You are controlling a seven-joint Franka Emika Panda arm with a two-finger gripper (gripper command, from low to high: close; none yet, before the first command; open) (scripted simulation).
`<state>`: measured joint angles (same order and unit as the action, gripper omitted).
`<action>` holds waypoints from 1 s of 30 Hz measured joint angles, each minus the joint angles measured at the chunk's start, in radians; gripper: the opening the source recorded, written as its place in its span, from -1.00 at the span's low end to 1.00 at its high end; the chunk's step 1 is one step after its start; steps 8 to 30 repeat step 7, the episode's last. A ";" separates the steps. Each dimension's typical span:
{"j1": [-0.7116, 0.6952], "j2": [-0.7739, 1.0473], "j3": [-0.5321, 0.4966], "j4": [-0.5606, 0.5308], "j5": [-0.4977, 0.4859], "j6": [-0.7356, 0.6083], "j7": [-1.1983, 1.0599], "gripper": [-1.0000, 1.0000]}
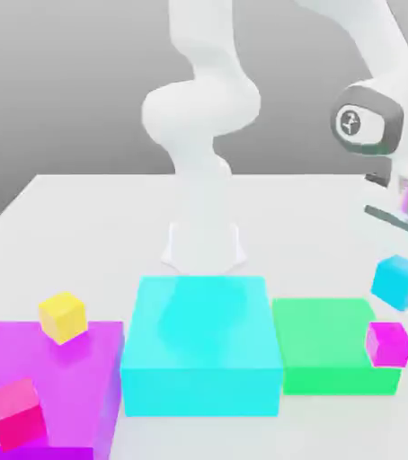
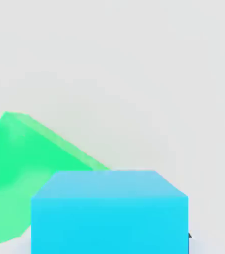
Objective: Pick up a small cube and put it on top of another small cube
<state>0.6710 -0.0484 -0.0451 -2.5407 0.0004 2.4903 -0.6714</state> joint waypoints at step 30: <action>-0.004 0.108 0.001 -0.011 0.007 0.118 -0.005 1.00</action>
